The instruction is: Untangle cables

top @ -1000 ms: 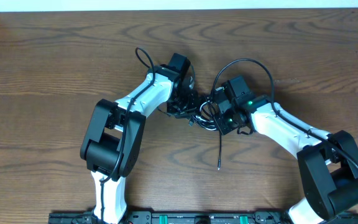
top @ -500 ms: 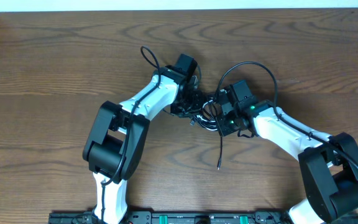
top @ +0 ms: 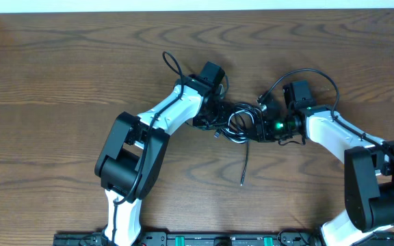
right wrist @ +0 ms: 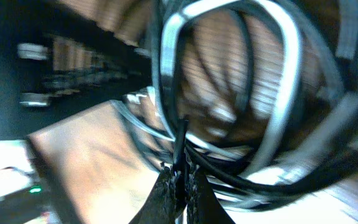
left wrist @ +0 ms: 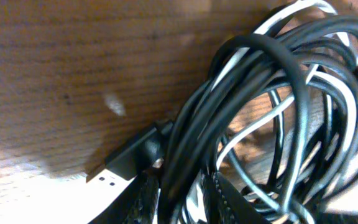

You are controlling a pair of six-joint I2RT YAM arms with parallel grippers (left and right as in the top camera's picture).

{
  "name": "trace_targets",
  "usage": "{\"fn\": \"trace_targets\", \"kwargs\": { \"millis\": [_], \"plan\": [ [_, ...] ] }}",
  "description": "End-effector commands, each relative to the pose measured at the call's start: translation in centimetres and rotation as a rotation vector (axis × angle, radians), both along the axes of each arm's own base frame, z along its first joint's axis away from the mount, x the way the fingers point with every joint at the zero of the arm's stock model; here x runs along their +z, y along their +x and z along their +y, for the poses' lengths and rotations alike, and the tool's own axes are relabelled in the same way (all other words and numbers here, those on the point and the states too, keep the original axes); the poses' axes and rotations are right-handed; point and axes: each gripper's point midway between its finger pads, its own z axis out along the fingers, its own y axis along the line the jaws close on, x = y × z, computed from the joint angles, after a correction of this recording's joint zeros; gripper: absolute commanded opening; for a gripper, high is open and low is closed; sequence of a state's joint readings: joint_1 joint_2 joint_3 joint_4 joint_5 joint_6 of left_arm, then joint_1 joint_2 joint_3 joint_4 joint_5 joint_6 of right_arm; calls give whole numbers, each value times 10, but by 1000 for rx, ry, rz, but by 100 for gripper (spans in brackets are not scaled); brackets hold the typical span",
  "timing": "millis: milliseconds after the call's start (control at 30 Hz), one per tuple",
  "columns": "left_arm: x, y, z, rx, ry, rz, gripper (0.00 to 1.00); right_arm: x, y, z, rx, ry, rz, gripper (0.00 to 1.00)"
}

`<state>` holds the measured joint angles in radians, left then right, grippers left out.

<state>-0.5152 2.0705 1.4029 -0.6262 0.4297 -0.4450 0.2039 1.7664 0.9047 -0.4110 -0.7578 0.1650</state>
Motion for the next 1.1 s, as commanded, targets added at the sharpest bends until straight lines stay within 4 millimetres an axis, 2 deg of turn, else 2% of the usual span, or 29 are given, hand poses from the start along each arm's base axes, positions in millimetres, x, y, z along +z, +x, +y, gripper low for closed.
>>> {"fn": "trace_targets", "kwargs": {
  "millis": [0, 367, 500, 633, 800, 967, 1067],
  "plan": [
    [-15, -1, 8, 10, 44, 16, 30, 30, -5, 24, 27, 224, 52, 1],
    [-16, 1, 10, 13, 60, 6, 29, 67, 10, 37, 29, 419, 31, 1],
    [-16, 0, 11, 13, 62, 11, 29, 50, 22, 25, -45, 317, 15, 1],
    [-16, -1, 11, 13, 64, 13, 29, 29, 25, 19, -72, 184, -15, 19],
    [-16, -1, 11, 13, 64, 13, 29, -4, 25, 6, -76, -76, -80, 23],
    [-16, -1, 11, 13, 64, 13, 29, -3, 18, 23, 29, -104, -146, 23],
    [-16, -1, 11, 13, 64, 14, 29, -4, 16, 20, 64, -160, -154, 24]
  ]
}}
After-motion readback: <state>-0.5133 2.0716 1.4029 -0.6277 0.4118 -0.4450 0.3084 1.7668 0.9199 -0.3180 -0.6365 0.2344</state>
